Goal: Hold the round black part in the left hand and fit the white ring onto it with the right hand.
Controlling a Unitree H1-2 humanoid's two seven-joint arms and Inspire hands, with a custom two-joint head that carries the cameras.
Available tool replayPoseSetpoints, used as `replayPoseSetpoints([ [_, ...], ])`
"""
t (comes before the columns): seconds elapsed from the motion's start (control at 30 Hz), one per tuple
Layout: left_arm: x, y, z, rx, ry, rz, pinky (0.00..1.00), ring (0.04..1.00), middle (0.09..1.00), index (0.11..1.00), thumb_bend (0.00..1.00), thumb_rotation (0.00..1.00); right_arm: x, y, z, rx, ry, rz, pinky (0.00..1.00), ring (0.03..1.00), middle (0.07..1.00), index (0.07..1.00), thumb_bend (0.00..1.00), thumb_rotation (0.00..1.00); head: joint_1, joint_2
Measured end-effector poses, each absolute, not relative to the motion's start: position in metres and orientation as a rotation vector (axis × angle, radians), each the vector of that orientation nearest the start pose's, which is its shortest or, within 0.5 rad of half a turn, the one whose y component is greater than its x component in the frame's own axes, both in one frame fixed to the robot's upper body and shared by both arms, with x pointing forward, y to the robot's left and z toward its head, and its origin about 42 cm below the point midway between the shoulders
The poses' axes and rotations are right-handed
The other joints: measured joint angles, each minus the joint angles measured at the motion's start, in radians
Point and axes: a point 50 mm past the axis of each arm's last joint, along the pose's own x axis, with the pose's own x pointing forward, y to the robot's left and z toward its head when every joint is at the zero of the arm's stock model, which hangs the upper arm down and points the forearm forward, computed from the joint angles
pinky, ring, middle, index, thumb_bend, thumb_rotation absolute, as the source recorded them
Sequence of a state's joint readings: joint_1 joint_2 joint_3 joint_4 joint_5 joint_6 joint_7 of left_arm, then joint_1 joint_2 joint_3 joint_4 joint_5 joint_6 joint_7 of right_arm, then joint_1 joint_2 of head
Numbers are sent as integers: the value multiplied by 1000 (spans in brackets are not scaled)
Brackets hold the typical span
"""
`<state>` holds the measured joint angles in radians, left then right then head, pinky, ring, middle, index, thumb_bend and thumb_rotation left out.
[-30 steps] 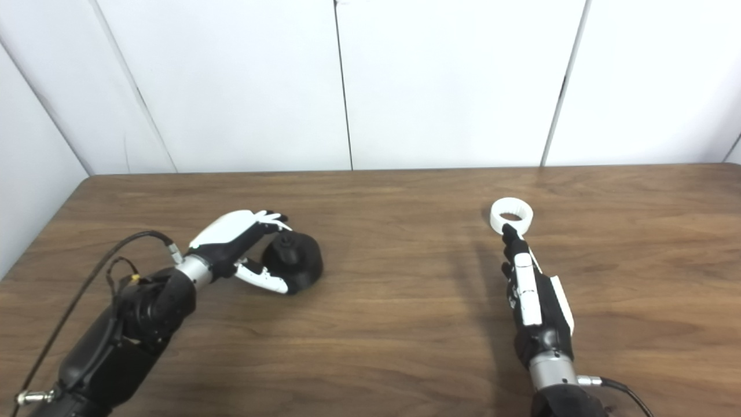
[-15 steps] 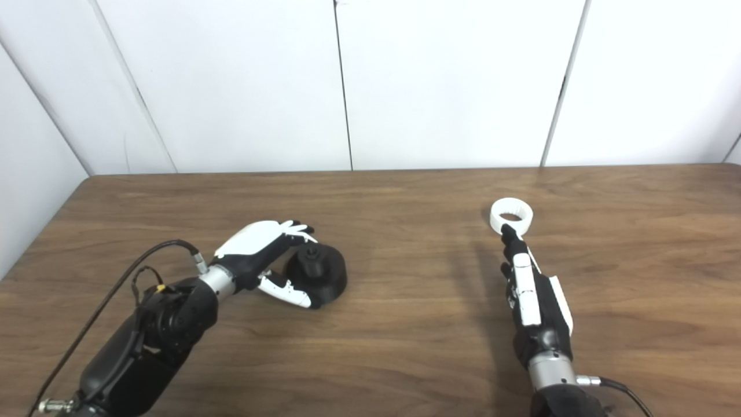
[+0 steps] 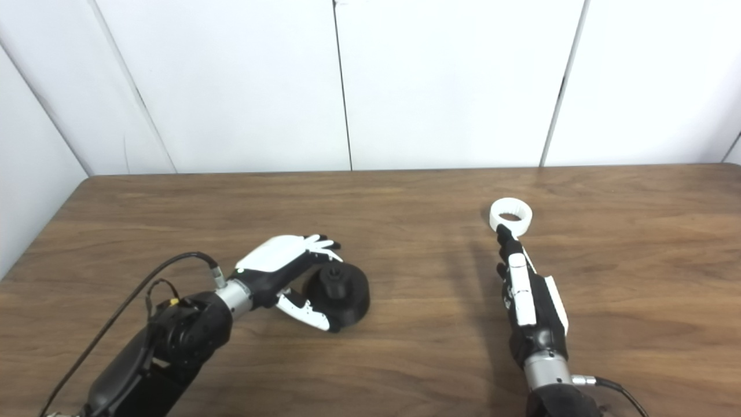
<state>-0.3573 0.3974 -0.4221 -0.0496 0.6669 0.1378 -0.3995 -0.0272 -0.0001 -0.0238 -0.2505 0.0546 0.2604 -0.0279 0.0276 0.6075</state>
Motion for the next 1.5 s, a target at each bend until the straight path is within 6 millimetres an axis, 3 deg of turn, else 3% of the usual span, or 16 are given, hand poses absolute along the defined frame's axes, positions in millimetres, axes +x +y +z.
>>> replayPoseSetpoints([
  [0.5, 338, 173, 167, 1163, -190, -667, 1000, 1000, 947, 725, 976, 485, 287, -215, 157, 46, -21, -35, 1000, 1000, 969, 941, 502, 1000, -29, 3],
  [0.87, 334, 168, 166, 1168, -210, -668, 1000, 1000, 951, 723, 963, 465, 287, -219, 158, 44, -14, -45, 1000, 1000, 972, 940, 515, 1000, -35, 5],
  [0.97, 334, 168, 166, 1170, -218, -675, 1000, 1000, 950, 722, 966, 473, 289, -224, 161, 68, -24, -57, 1000, 989, 972, 927, 500, 886, -37, 6],
  [1.0, 334, 167, 166, 1171, -219, -676, 1000, 1000, 949, 721, 969, 480, 290, -225, 162, 75, -28, -60, 940, 970, 957, 898, 523, 718, -35, 6],
  [1.1, 333, 166, 166, 1171, -225, -680, 1000, 1000, 952, 725, 962, 472, 298, -237, 174, 55, -66, -82, 836, 909, 905, 833, 611, 524, -35, 6],
  [1.2, 333, 165, 166, 1168, -224, -683, 1000, 1000, 949, 722, 962, 464, 313, -258, 196, -181, -121, -125, 914, 909, 882, 790, 713, 382, -38, 5],
  [1.33, 334, 166, 166, 1166, -225, -680, 1000, 1000, 945, 715, 966, 463, 341, -294, 243, -545, -213, -203, 817, 899, 887, 755, 802, 314, -40, 3],
  [1.43, 334, 164, 165, 1161, -226, -680, 1000, 1000, 950, 718, 966, 483, 359, -299, 268, -681, -264, -218, 836, 895, 877, 740, 838, 297, -41, 3],
  [1.5, 334, 164, 165, 1162, -226, -681, 1000, 1000, 950, 719, 965, 483, 374, -298, 273, -747, -242, -186, 856, 897, 877, 736, 854, 296, -43, 3],
])
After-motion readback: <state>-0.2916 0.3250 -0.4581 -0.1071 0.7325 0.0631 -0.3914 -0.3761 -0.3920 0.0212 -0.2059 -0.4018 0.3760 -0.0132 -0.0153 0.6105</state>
